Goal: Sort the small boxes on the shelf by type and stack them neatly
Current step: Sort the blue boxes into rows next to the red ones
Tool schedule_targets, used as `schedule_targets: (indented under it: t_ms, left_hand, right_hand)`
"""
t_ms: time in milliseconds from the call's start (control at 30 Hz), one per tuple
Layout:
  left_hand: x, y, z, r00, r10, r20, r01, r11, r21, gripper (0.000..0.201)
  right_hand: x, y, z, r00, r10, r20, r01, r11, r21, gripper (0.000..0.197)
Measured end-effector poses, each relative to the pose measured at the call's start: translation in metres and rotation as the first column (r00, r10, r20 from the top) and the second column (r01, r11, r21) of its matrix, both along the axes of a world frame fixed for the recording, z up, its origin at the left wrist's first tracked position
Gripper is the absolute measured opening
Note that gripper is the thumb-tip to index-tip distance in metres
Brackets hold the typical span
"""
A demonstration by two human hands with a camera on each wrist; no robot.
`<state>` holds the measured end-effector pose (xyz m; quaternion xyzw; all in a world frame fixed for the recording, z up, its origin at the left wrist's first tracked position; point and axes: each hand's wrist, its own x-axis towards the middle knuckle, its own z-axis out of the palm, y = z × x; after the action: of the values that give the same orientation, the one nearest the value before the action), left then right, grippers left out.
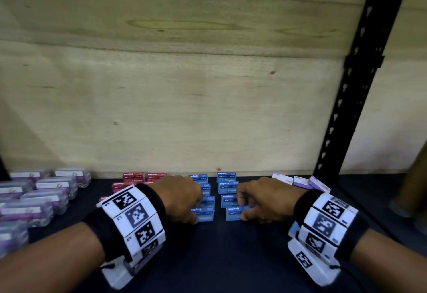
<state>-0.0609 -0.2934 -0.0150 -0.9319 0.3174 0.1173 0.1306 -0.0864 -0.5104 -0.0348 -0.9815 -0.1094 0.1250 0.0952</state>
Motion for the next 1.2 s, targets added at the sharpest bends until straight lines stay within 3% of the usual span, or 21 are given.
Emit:
schedule_targets:
  t_ms: [167, 300, 433, 533, 767, 867, 1033, 1200]
  left_hand:
    - [-0.003, 0.001, 0.008, 0.998, 0.047, 0.036, -0.048, 0.998, 0.028, 0.04]
    - [-0.015, -0.011, 0.027, 0.988, 0.002, 0.151, -0.007, 1.0, 0.028, 0.044]
    - [-0.031, -0.045, 0.025, 0.989, -0.085, 0.118, 0.095, 0.992, -0.084, 0.046]
    - [-0.036, -0.075, 0.012, 0.988, -0.147, 0.05, 0.154, 0.976, -0.151, 0.045]
    - [-0.045, -0.135, -0.016, 0.971, -0.237, 0.041, 0.24, 0.952, -0.192, 0.06]
    - [-0.049, -0.149, -0.022, 0.972, -0.231, 0.051, 0.237, 0.95, -0.202, 0.065]
    - [-0.05, -0.158, -0.024, 0.978, -0.203, 0.051, 0.209, 0.95, -0.232, 0.06]
    - [-0.043, -0.15, -0.02, 0.98, -0.199, 0.017, 0.197, 0.951, -0.239, 0.039]
  right_hand:
    - [-0.004, -0.011, 0.008, 0.998, -0.024, -0.06, 0.027, 0.999, 0.045, 0.031]
    - [-0.011, -0.042, 0.033, 0.994, -0.101, -0.045, 0.099, 0.994, -0.038, 0.029]
    - [-0.02, -0.076, 0.044, 0.978, -0.205, -0.022, 0.198, 0.963, -0.183, 0.022]
    - [-0.032, -0.091, 0.042, 0.964, -0.251, -0.085, 0.225, 0.945, -0.239, 0.023]
    - [-0.054, -0.106, 0.028, 0.932, -0.305, -0.195, 0.24, 0.924, -0.297, 0.057]
    - [-0.058, -0.109, 0.022, 0.935, -0.293, -0.2, 0.228, 0.928, -0.294, 0.061]
    - [-0.059, -0.114, 0.017, 0.946, -0.26, -0.194, 0.21, 0.947, -0.244, 0.061]
    - [-0.057, -0.114, 0.017, 0.946, -0.24, -0.22, 0.203, 0.963, -0.18, 0.066]
